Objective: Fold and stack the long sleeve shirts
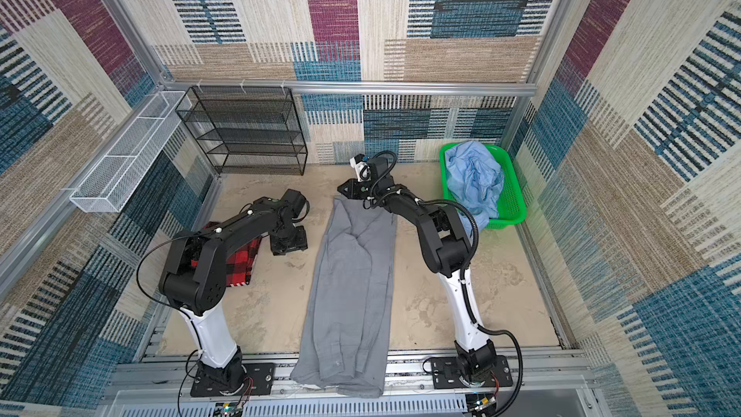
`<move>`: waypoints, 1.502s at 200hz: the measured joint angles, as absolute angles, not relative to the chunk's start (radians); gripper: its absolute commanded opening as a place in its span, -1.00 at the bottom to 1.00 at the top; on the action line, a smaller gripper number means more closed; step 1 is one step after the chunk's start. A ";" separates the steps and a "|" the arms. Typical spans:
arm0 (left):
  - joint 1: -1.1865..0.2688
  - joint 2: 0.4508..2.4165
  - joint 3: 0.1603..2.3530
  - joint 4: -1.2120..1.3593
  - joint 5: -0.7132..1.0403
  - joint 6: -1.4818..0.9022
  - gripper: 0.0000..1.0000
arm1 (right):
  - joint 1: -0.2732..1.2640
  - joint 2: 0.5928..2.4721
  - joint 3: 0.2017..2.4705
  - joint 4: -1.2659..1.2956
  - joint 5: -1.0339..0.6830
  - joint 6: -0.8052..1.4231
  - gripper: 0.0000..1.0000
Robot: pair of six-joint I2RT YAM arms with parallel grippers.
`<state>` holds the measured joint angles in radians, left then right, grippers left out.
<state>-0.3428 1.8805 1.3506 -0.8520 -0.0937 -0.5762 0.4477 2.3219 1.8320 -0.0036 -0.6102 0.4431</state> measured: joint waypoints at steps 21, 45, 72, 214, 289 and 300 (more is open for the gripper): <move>-0.343 1.880 1.351 -0.852 -0.091 -0.576 0.24 | 0.495 2.355 1.897 -0.025 -0.638 0.420 -0.63; -0.343 1.880 1.350 -0.852 -0.091 -0.576 0.23 | 0.529 2.420 1.972 -0.054 -0.690 0.399 -0.66; -0.343 1.880 1.349 -0.852 -0.091 -0.575 0.23 | 0.514 2.508 2.055 -0.099 -0.698 0.398 -0.68; -0.343 1.878 1.333 -0.851 -0.091 -0.575 0.23 | 0.404 2.838 2.468 -0.235 -0.761 0.426 -0.74; -0.420 1.900 1.336 -0.849 -0.043 -0.607 0.24 | 0.403 2.687 2.360 -0.292 -0.702 0.406 -0.29; -0.433 1.908 1.345 -0.849 -0.033 -0.617 0.24 | 0.404 2.648 2.338 -0.309 -0.682 0.387 -0.20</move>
<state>-0.4328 1.9076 1.3445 -0.8486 -0.0330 -0.6170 0.4038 2.6476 2.3379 -0.3092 -0.6823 0.3874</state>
